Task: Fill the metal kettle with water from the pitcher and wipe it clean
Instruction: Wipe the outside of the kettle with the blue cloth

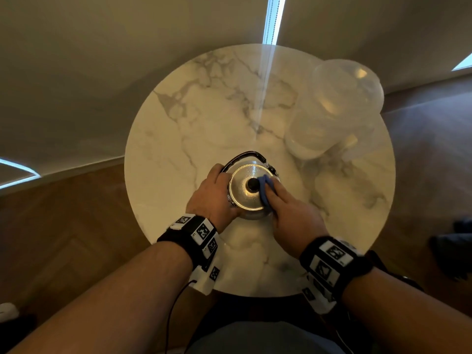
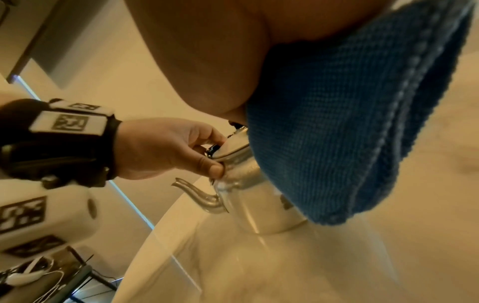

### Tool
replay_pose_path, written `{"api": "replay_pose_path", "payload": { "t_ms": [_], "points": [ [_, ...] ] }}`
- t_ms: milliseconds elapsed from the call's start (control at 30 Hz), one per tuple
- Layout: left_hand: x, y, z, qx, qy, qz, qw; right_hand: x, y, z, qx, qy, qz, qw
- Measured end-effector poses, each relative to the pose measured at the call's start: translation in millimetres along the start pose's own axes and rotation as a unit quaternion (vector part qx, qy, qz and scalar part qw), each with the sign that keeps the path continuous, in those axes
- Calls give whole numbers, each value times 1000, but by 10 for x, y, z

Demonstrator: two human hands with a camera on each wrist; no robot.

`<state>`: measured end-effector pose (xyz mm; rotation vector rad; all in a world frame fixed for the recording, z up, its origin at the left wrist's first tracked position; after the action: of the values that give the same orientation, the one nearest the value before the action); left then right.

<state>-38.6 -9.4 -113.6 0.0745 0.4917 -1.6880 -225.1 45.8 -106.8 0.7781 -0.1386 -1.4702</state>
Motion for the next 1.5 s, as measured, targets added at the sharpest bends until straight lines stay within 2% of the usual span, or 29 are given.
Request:
{"api": "replay_pose_path", "payload": {
  "t_ms": [67, 133, 200, 267, 433, 533, 700, 767, 867, 967, 1100, 1200, 1300, 1433, 1500],
  "points": [
    [-3, -8, 12, 4, 9, 5, 1000, 4, 8, 76, 10, -8, 10, 1000],
    [-10, -4, 8, 10, 16, 13, 1000, 178, 71, 194, 20, -45, 31, 998],
    [-19, -6, -3, 7, 20, 17, 1000, 383, 173, 271, 19, -52, 54, 997],
    [-26, -9, -4, 4, 17, 18, 1000, 470, 226, 279, 15, -29, 66, 997],
    [-50, -3, 40, -5, 0, 19, 1000, 214, 122, 280, 36, 33, 14, 999],
    [-64, 21, 44, -8, -8, 24, 1000, 355, 259, 419, 70, 52, 1, 996],
    [-59, 33, 10, 9, -24, 21, 999, 746, 673, 442, -15, 133, 12, 991],
    [-61, 46, -7, 15, -28, 23, 999, 707, 677, 454, -41, 132, 25, 990],
    [-57, 59, -47, 17, -24, 21, 999, 557, 533, 560, -27, 154, 0, 988],
    [-52, 78, -61, 13, -22, 22, 999, 634, 597, 661, -28, 129, -16, 991],
    [-22, 83, -102, 22, -15, 24, 999, 753, 987, 369, -145, 172, 29, 974],
    [-25, 90, -130, 23, -24, 17, 999, 537, 1044, 196, -216, 135, 51, 966],
    [-29, 108, -138, 18, -38, 6, 999, 346, 997, 121, -194, 107, 73, 972],
    [-25, 107, -123, 28, -42, -10, 999, 376, 1102, -59, -221, 154, 56, 962],
    [-37, 103, -112, 19, -49, -11, 999, 291, 1038, -60, -200, 146, 36, 968]
  ]
}}
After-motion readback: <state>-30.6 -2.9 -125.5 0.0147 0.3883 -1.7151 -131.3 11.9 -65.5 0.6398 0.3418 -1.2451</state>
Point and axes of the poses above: each hand's wrist, its own x-axis towards the middle knuckle, its own z-axis out of the back of the hand, y = z × x, the point moved 5 cm from there along x, towards the middle knuckle, and after that the axes turned 15 degrees about x, right-handed, at the moved point
